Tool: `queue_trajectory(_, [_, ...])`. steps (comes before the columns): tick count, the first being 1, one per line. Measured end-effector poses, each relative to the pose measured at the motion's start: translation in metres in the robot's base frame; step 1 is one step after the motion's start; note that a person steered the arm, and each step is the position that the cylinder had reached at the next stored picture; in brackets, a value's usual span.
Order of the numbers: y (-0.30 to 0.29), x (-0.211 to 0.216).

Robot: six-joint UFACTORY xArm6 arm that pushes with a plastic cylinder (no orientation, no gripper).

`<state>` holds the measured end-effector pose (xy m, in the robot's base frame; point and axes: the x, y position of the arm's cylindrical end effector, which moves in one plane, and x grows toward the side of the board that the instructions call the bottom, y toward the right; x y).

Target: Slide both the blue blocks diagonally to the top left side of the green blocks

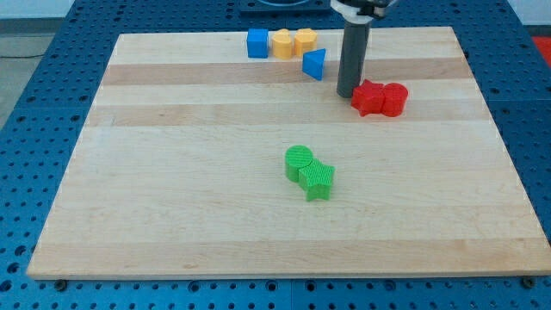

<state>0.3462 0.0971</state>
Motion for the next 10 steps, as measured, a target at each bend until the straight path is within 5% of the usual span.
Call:
queue_trajectory(4, [-0.021,-0.079])
queue_trajectory(9, [-0.213,0.028])
queue_trajectory(10, [-0.243,0.000])
